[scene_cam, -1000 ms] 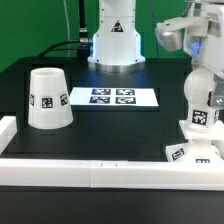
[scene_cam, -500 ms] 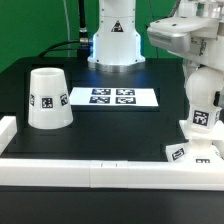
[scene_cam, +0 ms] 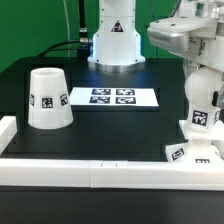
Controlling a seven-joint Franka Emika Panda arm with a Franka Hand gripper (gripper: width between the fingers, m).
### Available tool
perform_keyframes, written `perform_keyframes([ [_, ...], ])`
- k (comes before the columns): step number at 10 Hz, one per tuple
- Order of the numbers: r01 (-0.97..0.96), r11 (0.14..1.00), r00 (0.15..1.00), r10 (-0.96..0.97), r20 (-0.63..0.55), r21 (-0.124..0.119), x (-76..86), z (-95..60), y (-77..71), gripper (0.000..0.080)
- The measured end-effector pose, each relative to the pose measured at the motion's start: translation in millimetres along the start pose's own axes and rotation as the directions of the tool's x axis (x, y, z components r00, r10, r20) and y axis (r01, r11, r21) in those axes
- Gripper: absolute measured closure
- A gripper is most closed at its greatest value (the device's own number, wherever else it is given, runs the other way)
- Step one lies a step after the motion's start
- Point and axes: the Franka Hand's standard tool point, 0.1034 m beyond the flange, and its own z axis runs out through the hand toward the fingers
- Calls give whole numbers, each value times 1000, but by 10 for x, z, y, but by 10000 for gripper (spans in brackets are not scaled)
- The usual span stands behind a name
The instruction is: Assemble lamp
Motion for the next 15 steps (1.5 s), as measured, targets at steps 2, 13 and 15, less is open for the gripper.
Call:
perform_keyframes([
  [2, -257, 966, 966, 257, -14, 9, 4, 3, -10, 223],
  [13, -951, 297, 296, 955, -19, 85, -5, -2, -6, 223],
  [15, -992, 76, 75, 997, -12, 97, -22, -9, 15, 223],
])
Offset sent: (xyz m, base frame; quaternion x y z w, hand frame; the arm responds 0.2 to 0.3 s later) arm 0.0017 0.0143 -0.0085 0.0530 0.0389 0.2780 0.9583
